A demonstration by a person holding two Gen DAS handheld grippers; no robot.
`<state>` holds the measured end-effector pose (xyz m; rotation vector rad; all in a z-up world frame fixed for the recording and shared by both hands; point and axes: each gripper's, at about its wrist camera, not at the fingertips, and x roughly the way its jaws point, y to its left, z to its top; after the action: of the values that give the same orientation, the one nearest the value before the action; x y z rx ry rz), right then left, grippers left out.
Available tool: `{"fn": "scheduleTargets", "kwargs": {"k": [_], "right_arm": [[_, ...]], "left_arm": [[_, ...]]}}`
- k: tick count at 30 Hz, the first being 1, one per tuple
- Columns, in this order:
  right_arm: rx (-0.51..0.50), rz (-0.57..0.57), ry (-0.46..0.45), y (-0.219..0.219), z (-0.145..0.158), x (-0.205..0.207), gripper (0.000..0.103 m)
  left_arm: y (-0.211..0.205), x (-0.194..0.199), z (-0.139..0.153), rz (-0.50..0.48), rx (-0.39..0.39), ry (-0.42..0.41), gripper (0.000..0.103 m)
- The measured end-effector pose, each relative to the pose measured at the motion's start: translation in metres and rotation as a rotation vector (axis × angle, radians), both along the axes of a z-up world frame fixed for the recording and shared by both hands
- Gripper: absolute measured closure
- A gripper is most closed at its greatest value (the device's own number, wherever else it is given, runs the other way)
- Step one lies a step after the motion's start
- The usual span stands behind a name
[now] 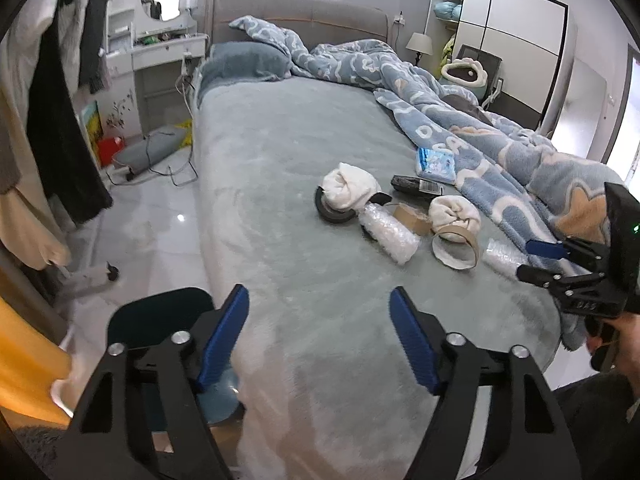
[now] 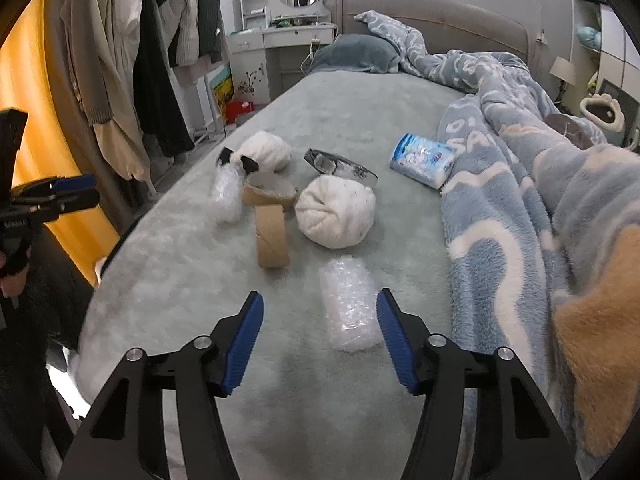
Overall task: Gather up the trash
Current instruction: 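Move the right tool to the bubble-wrap piece and close on it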
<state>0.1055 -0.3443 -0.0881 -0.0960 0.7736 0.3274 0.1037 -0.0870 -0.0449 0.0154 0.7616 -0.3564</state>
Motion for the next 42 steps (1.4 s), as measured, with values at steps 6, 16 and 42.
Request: {"fn": "scheduleTargets", "kwargs": {"k": [6,16,42], "right_arm": [[-0.019,0.01,0.021,-0.005,-0.011,0.013,0.051],[-0.058,0.027,0.055,-0.008,-0.024,0.027,0.065],[0.061,-0.041,-0.097,-0.027,0.028,0.04,0.073]], "left_arm": [[-0.014,0.02,-0.011,-0.032,-0.059,0.045,0.041],[-0.042,0.045,-0.031,-0.083,-0.096,0.109,0.051],[-0.054,0.109,-0.047,-0.056,-0.313,0.25,0.054]]}}
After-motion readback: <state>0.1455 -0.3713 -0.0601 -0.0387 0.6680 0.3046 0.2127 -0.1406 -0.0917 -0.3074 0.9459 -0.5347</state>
